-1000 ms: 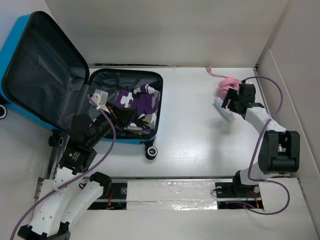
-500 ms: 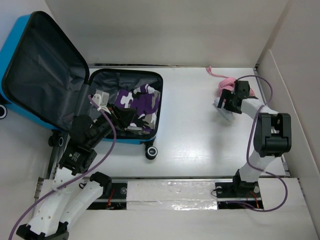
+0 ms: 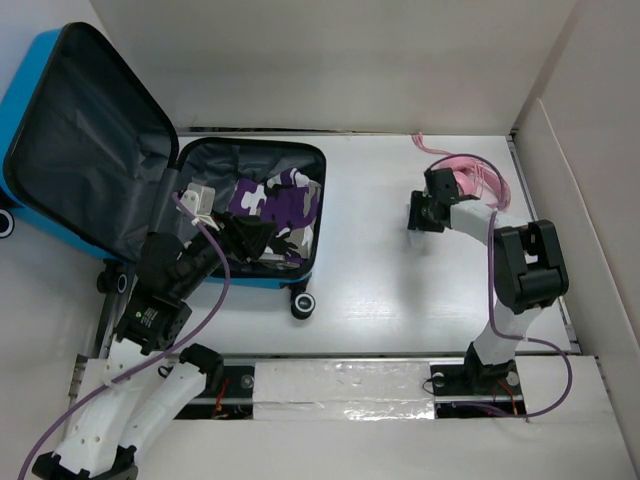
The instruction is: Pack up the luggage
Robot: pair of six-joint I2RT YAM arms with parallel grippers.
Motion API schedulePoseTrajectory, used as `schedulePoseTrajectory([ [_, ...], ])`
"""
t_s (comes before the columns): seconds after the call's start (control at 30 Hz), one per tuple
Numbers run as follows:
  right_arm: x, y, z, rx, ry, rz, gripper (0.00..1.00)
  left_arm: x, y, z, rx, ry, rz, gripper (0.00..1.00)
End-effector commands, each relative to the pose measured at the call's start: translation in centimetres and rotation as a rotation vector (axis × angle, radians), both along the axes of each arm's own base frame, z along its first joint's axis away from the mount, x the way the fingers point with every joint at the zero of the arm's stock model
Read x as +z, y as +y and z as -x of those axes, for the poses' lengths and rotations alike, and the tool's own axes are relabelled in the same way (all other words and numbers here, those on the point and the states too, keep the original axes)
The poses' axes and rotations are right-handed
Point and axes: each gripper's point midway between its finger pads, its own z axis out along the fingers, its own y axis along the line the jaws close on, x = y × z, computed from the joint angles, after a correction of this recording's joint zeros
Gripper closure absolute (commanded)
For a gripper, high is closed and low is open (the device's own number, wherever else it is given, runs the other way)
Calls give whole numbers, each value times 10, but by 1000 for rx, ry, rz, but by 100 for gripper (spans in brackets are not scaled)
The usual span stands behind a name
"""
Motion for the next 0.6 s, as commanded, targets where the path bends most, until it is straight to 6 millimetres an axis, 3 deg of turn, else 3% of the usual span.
schedulePoseTrajectory([
  [0.0, 15, -10, -6, -42, -34, 52, 70, 7, 0, 1, -1, -39, 4, 51],
  [0.07, 11, -11, -9, -46, -20, 67, 76, 7, 2, 1, 5, -41, 2, 50],
  [0.1, 10, -12, -9, -46, -13, 72, 83, 7, 2, 1, 7, -42, 2, 50],
  [0.17, 20, -3, -11, -35, -47, 78, 97, 8, 3, 2, 11, -46, 4, 50],
  [0.23, 41, 10, -12, -12, -116, 63, 97, 9, 4, 2, 13, -51, 5, 50],
  [0.27, 67, 27, -8, 22, -181, 38, 97, 10, 3, 3, 11, -54, 6, 50],
  [0.33, 99, 51, -4, 76, -251, -1, 96, 12, 4, 3, 13, -57, 9, 50],
  [0.37, 133, 65, -3, 105, -326, -39, 95, 14, 5, 5, 16, -65, 13, 49],
  [0.4, 148, 93, 6, 167, -357, -73, 94, 18, 7, 7, 18, -78, 19, 49],
  [0.47, 179, 128, 15, 253, -426, -147, 93, 31, 12, 14, 30, -134, 47, 45],
  [0.5, 202, 158, 23, 315, -479, -199, 93, 37, 14, 18, 32, -159, 59, 43],
  [0.57, 220, 192, 36, 403, -504, -267, 92, 49, 20, 28, 38, -219, 94, 35],
])
